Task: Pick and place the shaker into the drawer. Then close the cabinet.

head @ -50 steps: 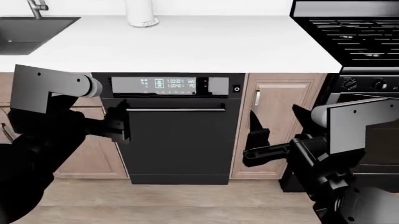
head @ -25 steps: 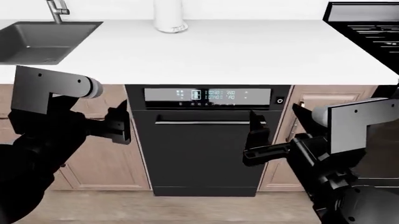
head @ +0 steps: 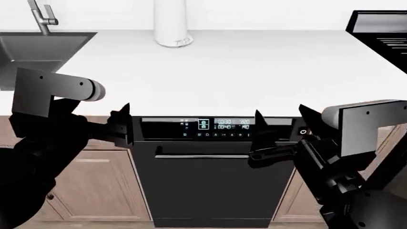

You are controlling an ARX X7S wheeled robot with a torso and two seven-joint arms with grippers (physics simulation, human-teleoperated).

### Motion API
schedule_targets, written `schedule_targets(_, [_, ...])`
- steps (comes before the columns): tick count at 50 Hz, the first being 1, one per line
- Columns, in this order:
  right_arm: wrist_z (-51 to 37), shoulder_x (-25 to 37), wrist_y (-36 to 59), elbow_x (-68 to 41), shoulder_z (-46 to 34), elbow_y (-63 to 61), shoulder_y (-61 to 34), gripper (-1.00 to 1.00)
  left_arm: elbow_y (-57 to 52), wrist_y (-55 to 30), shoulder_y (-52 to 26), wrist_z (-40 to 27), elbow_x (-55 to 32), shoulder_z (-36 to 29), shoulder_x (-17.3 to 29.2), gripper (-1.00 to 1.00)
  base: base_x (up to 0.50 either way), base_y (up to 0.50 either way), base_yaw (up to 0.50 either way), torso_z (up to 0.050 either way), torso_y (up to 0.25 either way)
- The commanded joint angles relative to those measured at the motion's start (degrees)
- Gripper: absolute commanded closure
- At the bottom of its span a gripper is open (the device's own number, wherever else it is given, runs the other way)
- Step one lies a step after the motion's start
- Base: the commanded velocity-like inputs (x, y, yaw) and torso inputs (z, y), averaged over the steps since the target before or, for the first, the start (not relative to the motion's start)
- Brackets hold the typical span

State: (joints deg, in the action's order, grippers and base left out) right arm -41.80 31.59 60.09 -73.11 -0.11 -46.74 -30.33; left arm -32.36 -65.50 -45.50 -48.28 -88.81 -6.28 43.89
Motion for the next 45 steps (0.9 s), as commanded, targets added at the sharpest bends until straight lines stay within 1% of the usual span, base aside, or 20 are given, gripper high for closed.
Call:
schedule_targets(1, [-0.03, 0.15, -0.51, -0.09, -0.04, 0.05, 0.00, -1.00, 0.08, 0.36, 0.16, 0.38, 0.46, -0.27, 0.08, -1.00, 0.50, 0.00, 0.00, 0.000, 0.000])
schedule_targets(35, [-0.29, 0.64, -1.36, -0.24, -0.65, 0.19, -0.03, -1.00, 0.07, 1.09, -0.06, -0.08, -0.17, -0.87, 0.43, -1.00, 0.50, -0.02, 0.00, 0.000, 0.001])
schedule_targets(45, [-0.07, 0.67, -1.73, -0.05, -0.97, 0.44, 0.41, -1.00, 0.04, 1.39, 0.23, 0.20, 0.16, -1.00, 0.60, -1.00, 0.37, -0.42, 0.00, 0.000, 0.001])
